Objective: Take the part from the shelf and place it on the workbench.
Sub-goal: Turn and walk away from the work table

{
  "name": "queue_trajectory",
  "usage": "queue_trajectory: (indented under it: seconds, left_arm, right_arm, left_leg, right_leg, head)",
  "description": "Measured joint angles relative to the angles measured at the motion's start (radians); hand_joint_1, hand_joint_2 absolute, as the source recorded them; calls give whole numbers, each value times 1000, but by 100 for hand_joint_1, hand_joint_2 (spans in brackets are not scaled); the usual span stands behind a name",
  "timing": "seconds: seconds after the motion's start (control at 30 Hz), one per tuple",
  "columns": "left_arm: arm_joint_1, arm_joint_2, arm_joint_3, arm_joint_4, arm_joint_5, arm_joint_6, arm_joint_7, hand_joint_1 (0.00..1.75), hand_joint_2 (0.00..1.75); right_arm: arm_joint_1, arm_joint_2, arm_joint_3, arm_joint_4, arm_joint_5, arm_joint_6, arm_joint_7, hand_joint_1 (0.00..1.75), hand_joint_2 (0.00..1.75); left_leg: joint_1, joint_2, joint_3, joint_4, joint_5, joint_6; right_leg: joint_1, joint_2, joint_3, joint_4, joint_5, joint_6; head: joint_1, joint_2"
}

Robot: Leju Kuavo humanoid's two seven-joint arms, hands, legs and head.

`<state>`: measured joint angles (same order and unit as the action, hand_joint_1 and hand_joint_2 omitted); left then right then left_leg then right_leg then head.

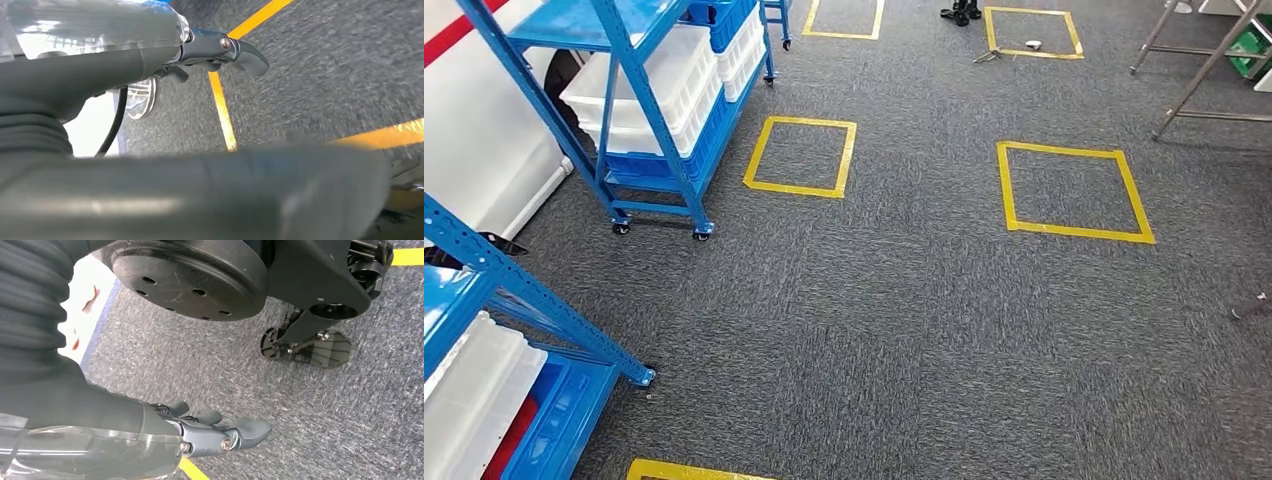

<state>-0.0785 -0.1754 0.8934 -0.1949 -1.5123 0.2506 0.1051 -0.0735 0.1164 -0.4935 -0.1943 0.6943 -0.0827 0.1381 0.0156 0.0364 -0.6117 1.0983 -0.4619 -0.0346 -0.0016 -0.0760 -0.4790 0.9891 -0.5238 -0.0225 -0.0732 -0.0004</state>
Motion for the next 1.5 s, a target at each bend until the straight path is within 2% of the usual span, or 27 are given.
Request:
queue_trajectory:
  seconds: [0.07, 0.13, 0.2, 0.27, 0.33, 0.37, 0.4, 0.47, 0.5, 0.53, 0.6, 0.67, 0.73, 0.8, 0.87, 0.9, 0.93, 0.97, 1.03, 1.1, 1.17, 1.23, 1.3, 1.37, 1.4, 1.43, 1.5]
  left_arm:
    - [-3, 2, 0, 0, 11, 16, -20, 0, 0]
    - [-3, 5, 2, 0, 22, 34, -46, 0, 0]
    - [-3, 9, 3, 0, 29, 49, -69, 0, 0]
    - [-11, 11, 4, 0, 32, 56, -81, 0, 87]
    - [-19, 12, 4, 0, 30, 58, -87, 0, 175]
    - [-21, 13, 4, 0, 28, 59, -89, 0, 175]
    - [-22, 13, 4, 0, 25, 62, -89, 0, 175]
    - [-25, 14, 3, 0, 18, 64, -83, 0, 175]
    - [-26, 15, 3, 0, 15, 64, -76, 0, 175]
    - [-28, 15, 3, 0, 12, 63, -68, 0, 175]
    - [-27, 16, 2, 0, 10, 57, -50, 0, 175]
    - [-19, 18, 2, 0, 8, 51, -33, 0, 175]
    - [-10, 22, 3, 0, 5, 47, -21, 0, 175]
    - [-8, 25, 3, 0, 4, 45, -16, 0, 175]
    - [-7, 27, 3, 0, 6, 45, -19, 0, 175]
    - [-6, 28, 3, 0, 8, 45, -21, 0, 175]
    - [-5, 30, 3, 0, 10, 45, -24, 0, 175]
    - [-3, 31, 3, 0, 12, 47, -28, 0, 175]
    - [-2, 33, 3, 0, 14, 52, -41, 0, 175]
    - [-5, 34, 3, 0, 15, 56, -56, 0, 175]
    - [-8, 34, 3, 0, 14, 56, -62, 0, 175]
    - [-10, 34, 3, 0, 12, 56, -62, 0, 175]
    - [-14, 34, 3, 0, 9, 54, -60, 0, 175]
    - [-17, 33, 3, 0, 5, 51, -55, 0, 175]
    - [-16, 33, 3, 0, 4, 49, -52, 0, 175]
    - [-16, 33, 3, 0, 3, 47, -49, 0, 175]
    - [-15, 33, 3, 0, 2, 45, -46, 0, 175]
  right_arm:
    - [0, -1, -4, 0, 6, 3, 10, 0, 175]
    - [-2, -1, -6, 0, 13, 7, 17, 0, 175]
    - [-5, 0, -7, -1, 19, 10, 23, 0, 175]
    - [-7, 0, -8, -1, 20, 11, 25, 0, 175]
    - [-12, 1, -10, -1, 20, 15, 23, 0, 175]
    - [-15, 1, -11, -1, 20, 17, 21, 0, 175]
    - [-16, 1, -12, -1, 21, 18, 18, 0, 175]
    - [-15, 2, -12, -1, 26, 18, 10, 0, 175]
    - [-13, 3, -12, -1, 29, 17, 5, 0, 175]
    - [-11, 4, -12, -1, 31, 17, -2, 0, 175]
    - [-8, 7, -12, -1, 35, 17, -14, 0, 175]
    - [-9, 12, -12, -1, 36, 17, -20, 0, 175]
    - [-6, 17, -12, -1, 36, 16, -23, 0, 175]
    - [-2, 18, -12, -1, 37, 15, -21, 0, 175]
    - [1, 18, -12, -1, 39, 16, -12, 0, 175]
    - [1, 18, -12, -1, 40, 16, -6, 0, 175]
    - [1, 18, -12, -1, 41, 16, -1, 0, 175]
    - [1, 18, -12, -1, 42, 16, 4, 0, 175]
    - [1, 18, -13, -1, 45, 16, 13, 0, 175]
    - [1, 18, -13, -1, 48, 17, 19, 0, 175]
    - [-2, 18, -13, -1, 50, 17, 19, 0, 175]
    - [-5, 18, -13, -2, 51, 17, 15, 0, 175]
    - [-5, 18, -14, -2, 51, 17, 3, 0, 175]
    - [-7, 18, -16, -2, 49, 18, -15, 0, 175]
    - [-7, 18, -18, -2, 49, 18, -22, 0, 175]
    - [-8, 18, -19, -2, 48, 17, -28, 0, 175]
    - [-6, 18, -21, -2, 48, 14, -32, 0, 175]
  left_leg:
    - [-4, 27, 37, -72, 16, 14]
    - [-8, 12, 37, -78, 12, 32]
    - [-7, -6, 41, -87, 15, 45]
    - [-5, -24, 44, -93, 18, 55]
    - [-7, -46, 44, -93, 18, 59]
    - [-8, -58, 46, -93, 18, 60]
    - [-9, -72, 48, -93, 18, 60]
    - [-10, -101, 53, -91, 17, 59]
    - [-11, -115, 52, -90, 17, 57]
    - [-11, -128, 49, -88, 18, 53]
    - [-9, -149, 36, -87, 25, 40]
    - [-7, -159, 27, -88, 30, 27]
    - [-11, -119, 9, -53, 8, 20]
    - [-12, -67, -47, 61, -53, 15]
    - [-9, -51, -104, 182, -100, 8]
    - [-7, -49, -110, 201, -99, 6]
    - [-5, -44, -95, 176, -78, 4]
    - [-4, -36, -62, 118, -45, 3]
    - [-7, 7, 15, -23, 5, 10]
    - [-12, 32, 46, -84, 14, 25]
    - [-14, 14, 45, -88, 14, 39]
    - [-11, -5, 48, -94, 17, 49]
    - [-8, -23, 48, -98, 20, 57]
    - [-8, -46, 47, -97, 20, 61]
    - [-8, -59, 49, -97, 20, 61]
    - [-8, -73, 51, -96, 19, 61]
    - [-8, -104, 56, -95, 18, 59]
  right_leg:
    - [5, -17, 6, 5, -10, 11]
    - [6, -34, 11, 4, -15, 21]
    - [1, -11, 10, 20, -32, 31]
    - [-4, 40, -30, 109, -84, 37]
    - [-2, 63, -97, 245, -138, 37]
    - [-1, 65, -117, 286, -143, 36]
    - [-1, 66, -121, 292, -128, 34]
    - [-1, 84, -82, 190, -47, 27]
    - [-2, 111, -58, 127, -12, 23]
    - [-2, 137, -39, 72, 10, 19]
    - [-2, 167, -29, 31, 11, 14]
    - [-4, 148, -27, 17, 13, 7]
    - [-8, 122, -21, 2, 20, -4]
    - [-7, 88, -18, -4, 21, -12]
    - [-3, 52, -17, -4, 18, -15]
    - [-2, 36, -16, -3, 17, -15]
    - [-2, 23, -14, -3, 14, -14]
    - [-3, 11, -10, -3, 11, -11]
    - [1, -8, -2, 0, 3, -3]
    - [7, -24, 2, 3, -4, 6]
    - [8, -37, 6, 2, -8, 14]
    - [4, -7, 0, 27, -29, 24]
    - [-2, 48, -48, 129, -85, 32]
    - [-2, 70, -116, 267, -137, 35]
    - [-1, 73, -133, 303, -139, 35]
    - [-1, 75, -132, 300, -120, 34]
    - [-2, 91, -84, 185, -37, 28]
  head:
    - [0, 0]
    - [0, 0]
    - [0, 0]
    - [0, 0]
    - [0, 0]
    - [0, 0]
    - [0, 0]
    - [0, 0]
    - [0, 0]
    - [0, 0]
    - [0, 0]
    - [0, 0]
    - [0, 0]
    - [0, 0]
    - [0, 0]
    - [0, 0]
    - [0, 0]
    - [0, 0]
    - [0, 0]
    - [0, 0]
    - [0, 0]
    - [0, 0]
    - [0, 0]
    - [0, 0]
    - [0, 0]
    - [0, 0]
    - [0, 0]
